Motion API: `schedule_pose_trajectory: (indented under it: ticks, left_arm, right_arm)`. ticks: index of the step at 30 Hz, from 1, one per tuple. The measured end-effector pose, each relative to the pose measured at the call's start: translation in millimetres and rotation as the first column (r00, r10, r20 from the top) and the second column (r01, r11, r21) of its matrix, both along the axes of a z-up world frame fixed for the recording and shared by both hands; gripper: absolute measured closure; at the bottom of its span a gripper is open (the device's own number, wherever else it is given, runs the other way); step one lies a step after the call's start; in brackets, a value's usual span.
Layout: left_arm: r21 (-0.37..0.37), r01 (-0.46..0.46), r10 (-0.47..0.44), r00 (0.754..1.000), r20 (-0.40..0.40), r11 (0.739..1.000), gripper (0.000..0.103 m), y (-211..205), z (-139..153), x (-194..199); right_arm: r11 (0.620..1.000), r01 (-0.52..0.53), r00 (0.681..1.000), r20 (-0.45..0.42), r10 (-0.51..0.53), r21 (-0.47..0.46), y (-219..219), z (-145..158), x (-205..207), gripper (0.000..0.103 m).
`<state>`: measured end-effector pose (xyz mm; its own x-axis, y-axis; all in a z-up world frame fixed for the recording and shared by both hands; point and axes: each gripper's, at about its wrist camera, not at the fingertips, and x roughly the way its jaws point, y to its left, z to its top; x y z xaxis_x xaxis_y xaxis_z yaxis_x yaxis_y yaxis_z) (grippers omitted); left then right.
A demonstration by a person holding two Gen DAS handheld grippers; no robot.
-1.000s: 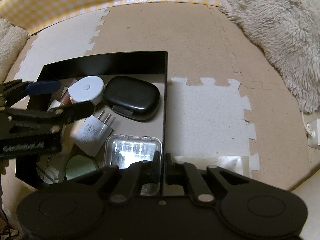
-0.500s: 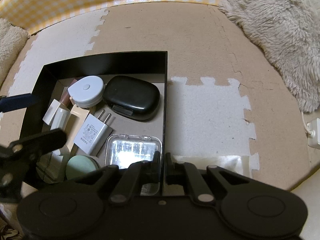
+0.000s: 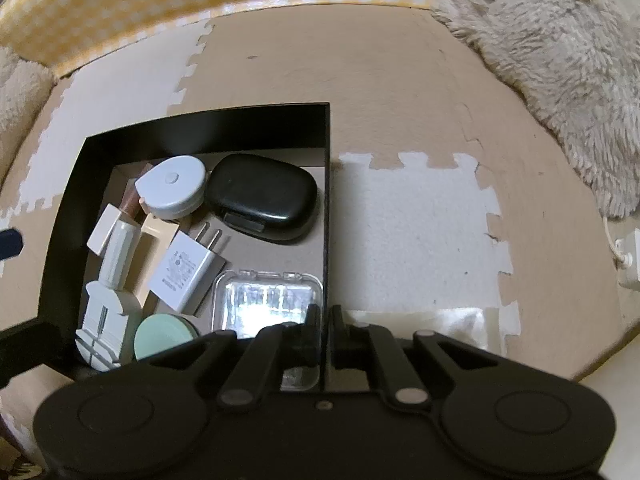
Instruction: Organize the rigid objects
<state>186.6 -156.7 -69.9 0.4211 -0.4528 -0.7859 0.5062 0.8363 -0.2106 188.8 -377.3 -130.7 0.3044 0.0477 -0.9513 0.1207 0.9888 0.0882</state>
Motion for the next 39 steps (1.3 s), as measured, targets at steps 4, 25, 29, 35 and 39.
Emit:
schedule_pose_trajectory:
  ticks: [4, 25, 29, 35, 39]
  left_arm:
    - [-0.021, -0.023, 0.023, 1.000, -0.001, 1.000, 0.000, 10, 9, -5]
    - [-0.073, -0.149, 0.157, 0.981, 0.114, 0.986, 0.000, 52, 76, -45]
    - [-0.035, -0.183, 0.187, 0.969, 0.164, 0.982, 0.000, 58, 88, -58]
    - [-0.013, -0.216, 0.214, 0.955, 0.206, 0.976, 0.000, 72, 96, -77]
    - [0.006, -0.228, 0.220, 0.944, 0.246, 0.974, 0.000, 77, 98, -92]
  right_arm:
    - [0.999, 0.048, 0.998, 0.044, -0.047, -0.008, -7, 13, -5, 0.082]
    - [0.999, -0.001, 0.947, 0.321, 0.017, -0.050, 24, 129, -76, 0.043]
    - [0.999, 0.030, 0.923, 0.384, -0.013, -0.037, 25, 144, -100, 0.033]
    - [0.997, 0.054, 0.887, 0.460, -0.026, -0.048, 34, 158, -133, 0.025]
    - [0.997, 0.059, 0.866, 0.500, -0.024, -0.054, 43, 162, -154, 0.021]
